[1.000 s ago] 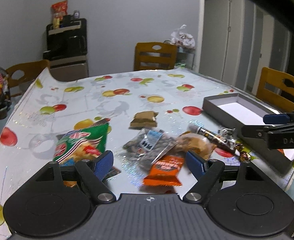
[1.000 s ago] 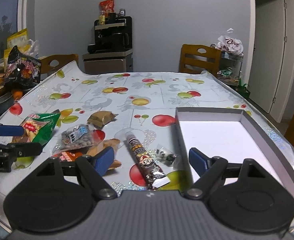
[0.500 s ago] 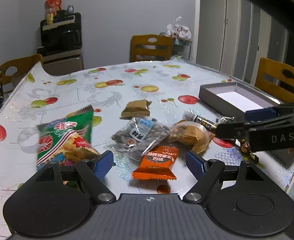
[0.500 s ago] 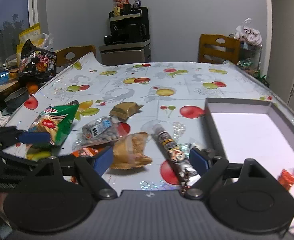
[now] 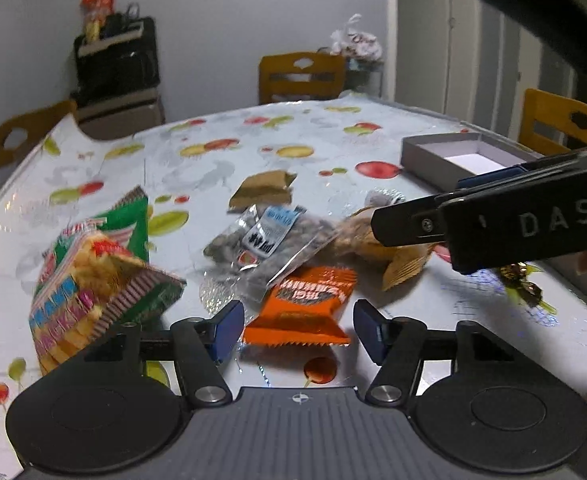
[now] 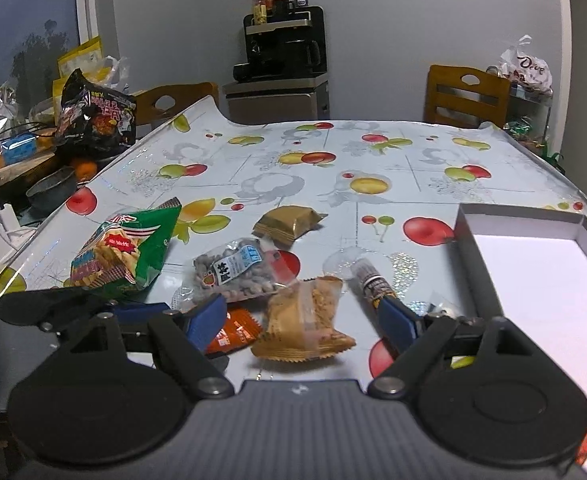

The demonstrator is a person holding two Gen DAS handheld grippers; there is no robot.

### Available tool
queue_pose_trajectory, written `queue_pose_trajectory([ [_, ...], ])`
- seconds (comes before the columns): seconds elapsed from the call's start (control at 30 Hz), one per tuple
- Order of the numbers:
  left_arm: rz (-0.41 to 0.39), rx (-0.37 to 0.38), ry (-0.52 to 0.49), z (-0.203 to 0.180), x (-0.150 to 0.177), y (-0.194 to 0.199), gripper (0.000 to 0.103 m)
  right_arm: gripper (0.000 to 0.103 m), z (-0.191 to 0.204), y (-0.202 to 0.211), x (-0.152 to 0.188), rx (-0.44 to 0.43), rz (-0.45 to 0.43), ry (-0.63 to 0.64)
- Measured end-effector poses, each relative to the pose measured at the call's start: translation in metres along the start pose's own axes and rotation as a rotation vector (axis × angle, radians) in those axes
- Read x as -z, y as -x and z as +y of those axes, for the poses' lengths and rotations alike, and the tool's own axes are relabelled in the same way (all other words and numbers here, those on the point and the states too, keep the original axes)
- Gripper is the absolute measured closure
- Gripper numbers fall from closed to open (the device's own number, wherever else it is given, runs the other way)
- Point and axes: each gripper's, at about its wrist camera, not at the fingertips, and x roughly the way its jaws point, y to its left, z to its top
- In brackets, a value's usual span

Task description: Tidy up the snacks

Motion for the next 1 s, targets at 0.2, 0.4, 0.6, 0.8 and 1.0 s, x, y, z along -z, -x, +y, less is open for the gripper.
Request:
queue_pose_trajectory([
  [0.2, 0.025, 0.001, 0.021, 0.004, 0.000, -0.004, 0.044, 0.019, 0.003, -0.018, -0.001, 0.007, 0.031, 0.016],
  [0.4, 0.027, -0.005, 0.015, 0.003, 0.000, -0.004, 0.045, 0.021, 0.004, -0.036, -0.002, 0.012, 0.057, 0.016],
  [0.6, 0.028, 0.000, 0.019, 0.003, 0.000, -0.004, 0.045, 0.027, 0.001, -0.055, -0.001, 0.004, 0.112, -0.006],
  [0.8, 0.028, 0.001, 0.021, 0.003, 0.001, -0.004, 0.045, 0.034, 0.000, -0.066, 0.002, 0.014, 0.126, -0.005],
  [1.0, 0.029, 0.003, 0.024, 0.003, 0.001, -0.004, 0.045, 0.041, 0.000, -0.066, 0.003, 0.021, 0.118, 0.012],
])
